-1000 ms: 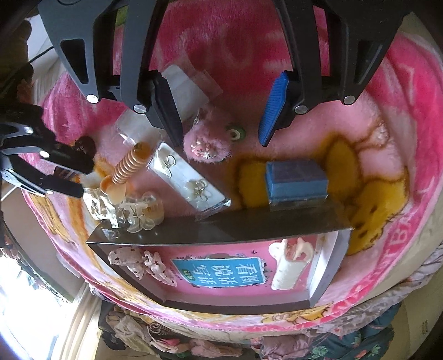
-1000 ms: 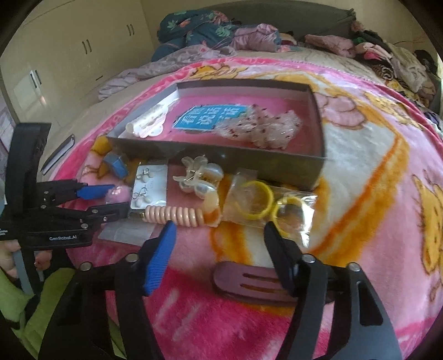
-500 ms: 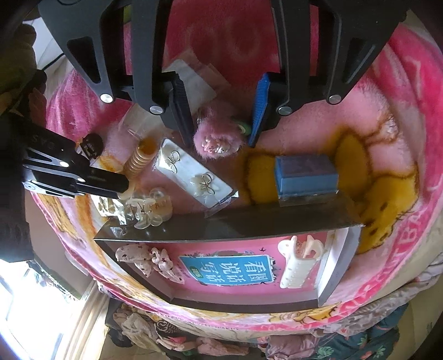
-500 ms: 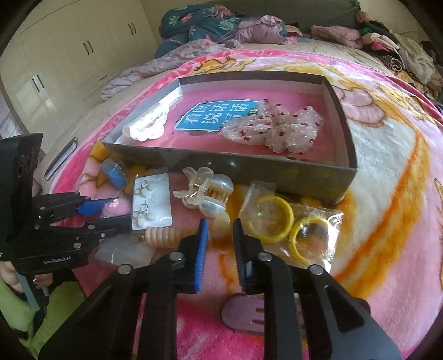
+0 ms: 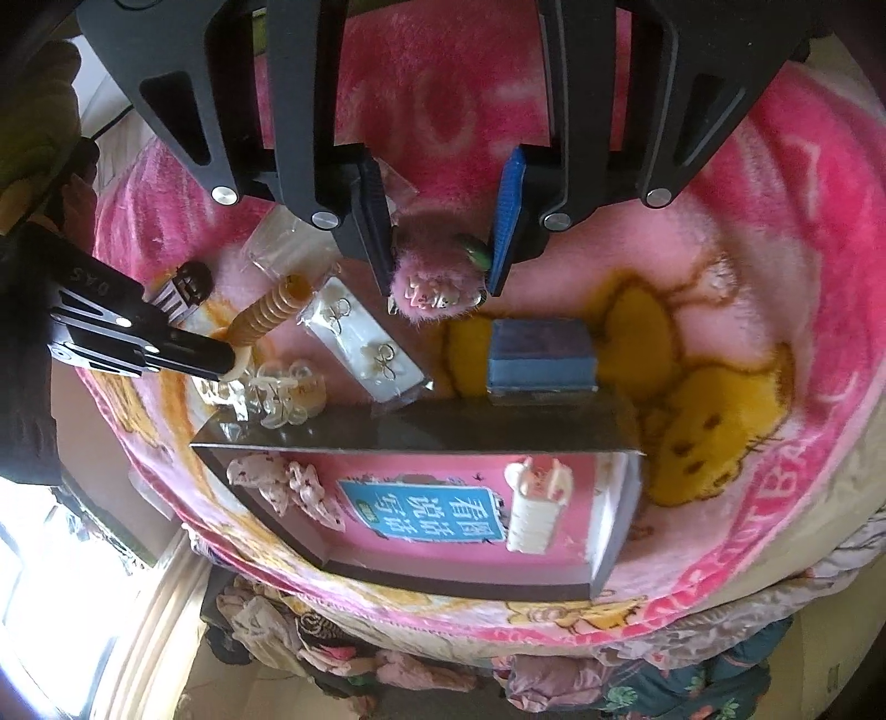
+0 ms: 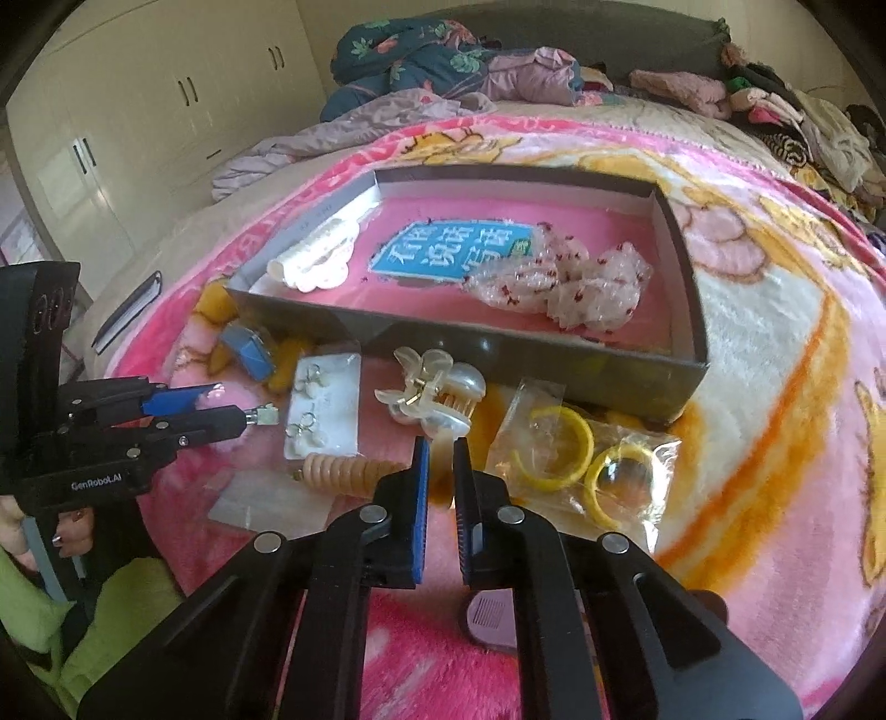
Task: Organize jewelry
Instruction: 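Grasp the pink pom-pom hair tie with left tool while right tool grasps the orange coil tie, then carry the pom-pom into the grey box, open left tool while right tool drops the coil tie inside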
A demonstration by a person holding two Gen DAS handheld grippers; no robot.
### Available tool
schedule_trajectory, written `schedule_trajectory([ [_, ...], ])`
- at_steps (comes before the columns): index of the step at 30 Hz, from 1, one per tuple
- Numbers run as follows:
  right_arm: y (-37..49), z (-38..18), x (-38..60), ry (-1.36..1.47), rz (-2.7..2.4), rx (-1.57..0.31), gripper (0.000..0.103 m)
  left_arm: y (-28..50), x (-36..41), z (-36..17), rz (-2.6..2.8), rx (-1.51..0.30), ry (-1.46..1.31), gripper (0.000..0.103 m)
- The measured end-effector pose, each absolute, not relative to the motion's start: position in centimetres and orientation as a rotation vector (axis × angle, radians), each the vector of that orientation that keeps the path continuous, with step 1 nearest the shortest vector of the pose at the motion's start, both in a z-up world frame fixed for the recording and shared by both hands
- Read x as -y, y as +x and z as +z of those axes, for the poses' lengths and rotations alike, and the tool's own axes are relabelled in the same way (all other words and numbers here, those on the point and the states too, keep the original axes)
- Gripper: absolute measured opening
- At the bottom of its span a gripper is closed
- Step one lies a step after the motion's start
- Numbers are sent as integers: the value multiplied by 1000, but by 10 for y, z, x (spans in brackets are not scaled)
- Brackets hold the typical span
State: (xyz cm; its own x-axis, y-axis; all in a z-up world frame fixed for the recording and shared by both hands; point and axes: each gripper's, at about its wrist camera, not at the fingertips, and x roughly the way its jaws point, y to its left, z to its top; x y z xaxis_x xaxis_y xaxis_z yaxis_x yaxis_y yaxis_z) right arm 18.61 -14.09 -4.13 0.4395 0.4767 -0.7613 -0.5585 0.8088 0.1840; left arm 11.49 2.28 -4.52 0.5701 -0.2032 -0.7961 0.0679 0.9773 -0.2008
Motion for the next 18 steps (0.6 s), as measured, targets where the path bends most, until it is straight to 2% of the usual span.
schedule_trajectory([
  [18,185,11,164,-78,596,-787,6,116,-31,-6,-145,-881,-147,24],
])
